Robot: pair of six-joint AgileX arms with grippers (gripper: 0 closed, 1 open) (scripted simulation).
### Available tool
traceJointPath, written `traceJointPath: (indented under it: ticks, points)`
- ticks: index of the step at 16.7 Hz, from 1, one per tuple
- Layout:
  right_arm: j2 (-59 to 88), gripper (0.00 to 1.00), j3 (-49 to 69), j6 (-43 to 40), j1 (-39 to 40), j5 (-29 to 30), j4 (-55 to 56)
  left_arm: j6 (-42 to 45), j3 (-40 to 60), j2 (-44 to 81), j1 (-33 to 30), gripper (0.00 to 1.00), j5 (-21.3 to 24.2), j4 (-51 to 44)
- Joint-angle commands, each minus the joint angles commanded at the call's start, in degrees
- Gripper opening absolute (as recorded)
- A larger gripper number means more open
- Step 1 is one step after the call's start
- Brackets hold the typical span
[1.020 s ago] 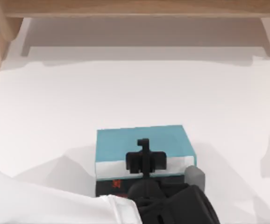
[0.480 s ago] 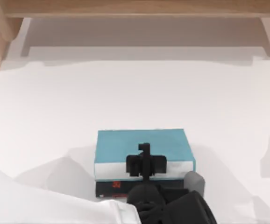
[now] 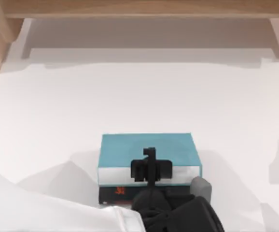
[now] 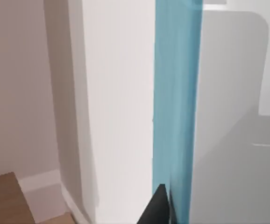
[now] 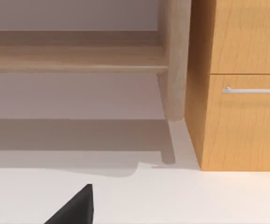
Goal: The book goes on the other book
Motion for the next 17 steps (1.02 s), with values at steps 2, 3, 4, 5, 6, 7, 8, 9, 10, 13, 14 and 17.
traceJointPath:
  ticks: [2, 3, 4, 5, 6, 7, 8, 9, 10, 13, 14, 17]
  points:
    - [0.0, 1.0, 0.0, 0.0, 0.0, 0.0, 0.0, 0.0, 0.0, 0.0, 0.0, 0.3, 0.0, 0.0]
    - [0.0, 1.0, 0.0, 0.0, 0.0, 0.0, 0.0, 0.0, 0.0, 0.0, 0.0, 0.38, 0.0, 0.0]
    - [0.0, 1.0, 0.0, 0.0, 0.0, 0.0, 0.0, 0.0, 0.0, 0.0, 0.0, 0.45, 0.0, 0.0]
    - [0.0, 1.0, 0.0, 0.0, 0.0, 0.0, 0.0, 0.0, 0.0, 0.0, 0.0, 0.53, 0.0, 0.0]
    - [0.0, 1.0, 0.0, 0.0, 0.0, 0.0, 0.0, 0.0, 0.0, 0.0, 0.0, 0.6, 0.0, 0.0]
    - [0.0, 1.0, 0.0, 0.0, 0.0, 0.0, 0.0, 0.0, 0.0, 0.0, 0.0, 0.68, 0.0, 0.0]
    - [0.0, 1.0, 0.0, 0.0, 0.0, 0.0, 0.0, 0.0, 0.0, 0.0, 0.0, 0.75, 0.0, 0.0]
    - [0.0, 1.0, 0.0, 0.0, 0.0, 0.0, 0.0, 0.0, 0.0, 0.0, 0.0, 0.83, 0.0, 0.0]
    - [0.0, 1.0, 0.0, 0.0, 0.0, 0.0, 0.0, 0.0, 0.0, 0.0, 0.0, 0.9, 0.0, 0.0]
    - [0.0, 1.0, 0.0, 0.0, 0.0, 0.0, 0.0, 0.0, 0.0, 0.0, 0.0, 1.0, 0.0, 0.0]
    - [0.0, 1.0, 0.0, 0.0, 0.0, 0.0, 0.0, 0.0, 0.0, 0.0, 0.0, 1.0, 0.0, 0.0]
    - [0.0, 1.0, 0.0, 0.0, 0.0, 0.0, 0.0, 0.0, 0.0, 0.0, 0.0, 1.0, 0.0, 0.0]
